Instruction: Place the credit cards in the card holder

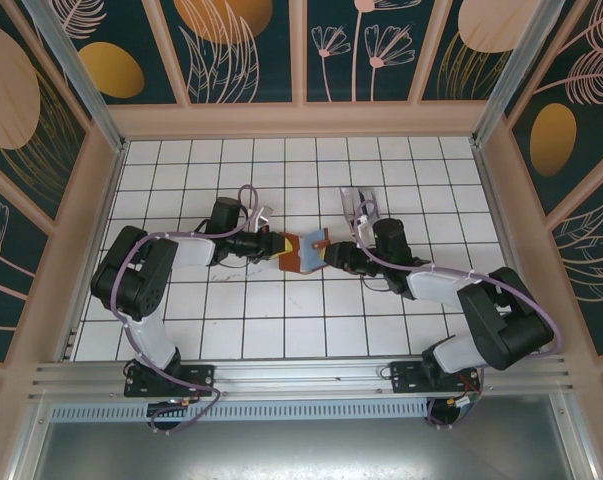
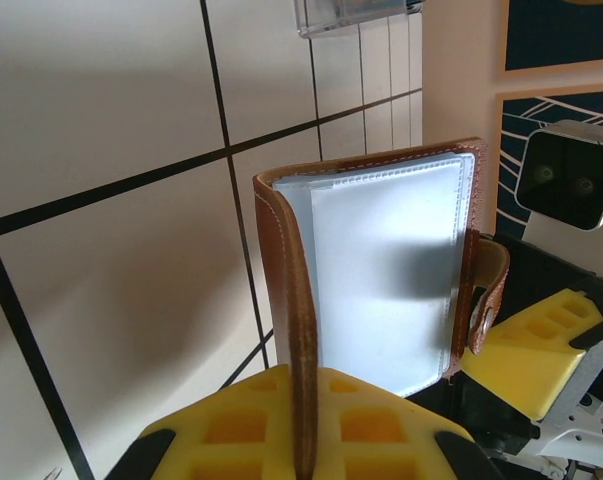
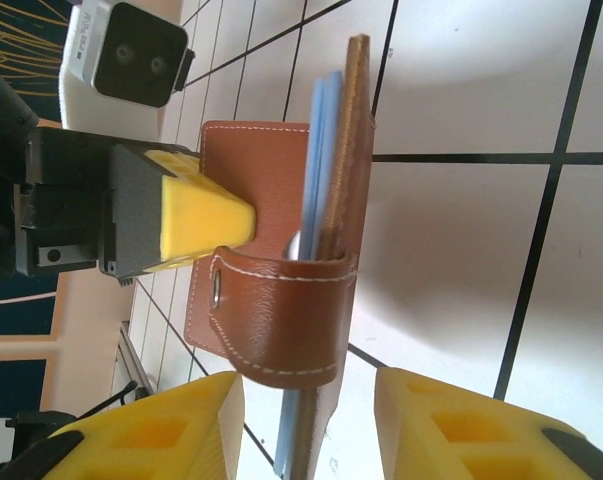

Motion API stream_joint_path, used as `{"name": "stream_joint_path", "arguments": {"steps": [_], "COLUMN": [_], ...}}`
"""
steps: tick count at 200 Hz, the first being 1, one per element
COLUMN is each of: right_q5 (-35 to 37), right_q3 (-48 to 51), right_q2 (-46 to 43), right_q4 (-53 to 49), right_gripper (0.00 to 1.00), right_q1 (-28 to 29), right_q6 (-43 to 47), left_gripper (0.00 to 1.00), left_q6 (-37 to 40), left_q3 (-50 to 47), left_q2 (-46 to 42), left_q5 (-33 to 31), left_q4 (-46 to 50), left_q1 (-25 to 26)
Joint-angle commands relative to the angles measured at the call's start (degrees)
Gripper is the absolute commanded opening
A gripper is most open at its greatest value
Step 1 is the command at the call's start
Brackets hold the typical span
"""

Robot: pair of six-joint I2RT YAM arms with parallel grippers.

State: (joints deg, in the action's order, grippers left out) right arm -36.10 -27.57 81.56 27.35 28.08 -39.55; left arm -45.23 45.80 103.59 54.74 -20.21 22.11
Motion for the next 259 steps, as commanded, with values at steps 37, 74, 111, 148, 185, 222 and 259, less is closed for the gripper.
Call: {"name": "stream_joint_path", "arguments": {"steps": [37,74,111,148,185,222,259], "right_q5": [-0.2,-0.55,-0.67,-0.61,0.01,1.58,2.6], "right_q3": [1.91,1.48,0.68,0.1,-0.29,0.18,1.01], "right_q2": [-1.56,-0.41,1.0,2.39,3.08,1.73,-2.15], "right_q4": [2.25,2.11,2.1,2.35,2.05,1.17,0.3], "right_gripper": [0.33,0.3,0.29,0.29,0.29,0.29,0.33], "right_q1": [-0.65,-0.57,-0.3,0.28,0.58,0.58,0.65], "right_q6": [-0.38,0.08,0.18,0.27,0.27,0.41,1.96], "left_gripper": [0.0,0.0,0.0,0.0,0.0,0.0,0.0], "left_q6": [1.31,1.2,1.2,1.07,1.1,1.08,1.51], "left_q3": [0.59,0.78,0.8,0.78,0.69,0.47,0.67], "left_q2": [0.43,0.65,0.56,0.44,0.45,0.28,0.57], "left_q5": [0.1,0.45,0.63,0.72,0.81,0.73,0.72], "left_q4": [0.78,0.41,0.34,0.26,0.16,0.11,0.76], "left_q1": [-0.31,-0.3,-0.31,-0.31,-0.31,-0.31,-0.36]}}
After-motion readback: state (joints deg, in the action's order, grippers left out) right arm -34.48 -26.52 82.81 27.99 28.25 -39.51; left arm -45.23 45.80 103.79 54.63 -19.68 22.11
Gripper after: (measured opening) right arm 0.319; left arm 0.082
